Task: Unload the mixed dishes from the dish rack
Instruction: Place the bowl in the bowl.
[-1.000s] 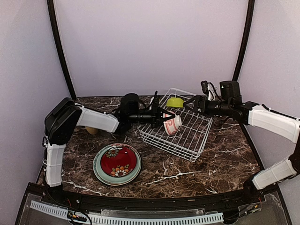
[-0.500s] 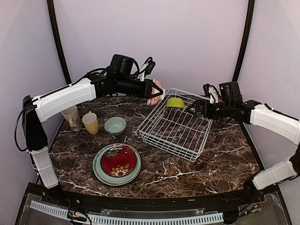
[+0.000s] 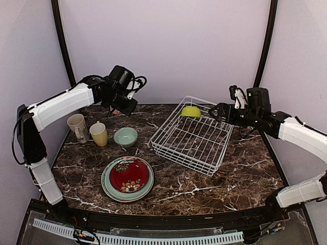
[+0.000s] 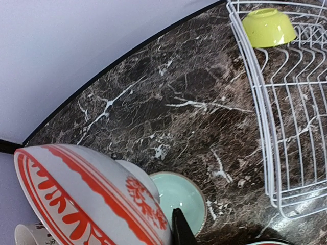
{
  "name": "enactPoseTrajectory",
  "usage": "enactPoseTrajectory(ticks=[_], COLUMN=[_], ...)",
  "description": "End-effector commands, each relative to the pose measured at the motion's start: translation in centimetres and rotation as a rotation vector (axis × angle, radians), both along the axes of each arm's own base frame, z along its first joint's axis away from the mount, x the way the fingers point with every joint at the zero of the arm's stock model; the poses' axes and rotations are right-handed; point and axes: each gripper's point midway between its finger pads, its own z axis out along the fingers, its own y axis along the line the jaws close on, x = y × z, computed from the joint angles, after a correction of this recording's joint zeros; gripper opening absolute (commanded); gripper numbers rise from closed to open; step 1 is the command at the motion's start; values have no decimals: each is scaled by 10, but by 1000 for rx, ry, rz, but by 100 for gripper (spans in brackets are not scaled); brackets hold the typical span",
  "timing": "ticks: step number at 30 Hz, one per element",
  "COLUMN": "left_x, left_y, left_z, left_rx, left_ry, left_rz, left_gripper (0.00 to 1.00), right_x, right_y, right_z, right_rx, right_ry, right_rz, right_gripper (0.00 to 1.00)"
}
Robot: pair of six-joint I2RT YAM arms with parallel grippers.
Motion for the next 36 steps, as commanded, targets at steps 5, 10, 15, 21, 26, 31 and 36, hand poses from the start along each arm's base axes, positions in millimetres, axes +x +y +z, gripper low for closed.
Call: enactPoseTrajectory(ticks=[5, 10, 15, 21, 26, 31, 36], left_x=[1, -6, -16, -20, -21, -21, -22], left_y=[18, 27, 19, 16, 17, 17, 18], left_z=[-50, -71, -91, -112, -125, -132, -135], left_rx=[154, 193, 158, 174, 199, 214, 222], left_ry=[98, 160, 254, 328, 362, 377, 383], left_rz=[19, 54, 50, 48, 48, 50, 52], left_gripper=[1, 1, 1, 1, 1, 4, 15], right_x=[-4, -7, -6, -4, 1, 1, 3], right_y=[14, 22, 22, 20, 19, 23, 23], right_z=[47, 50, 53, 47, 38, 42, 41], right_rx=[69, 96, 111, 117, 105, 118, 118], right_ry=[-157, -159, -159, -132, -81, -78, -60], right_rz=[132, 175, 165, 145, 118, 135, 125], right_gripper=[99, 99, 99, 99, 99, 99, 99])
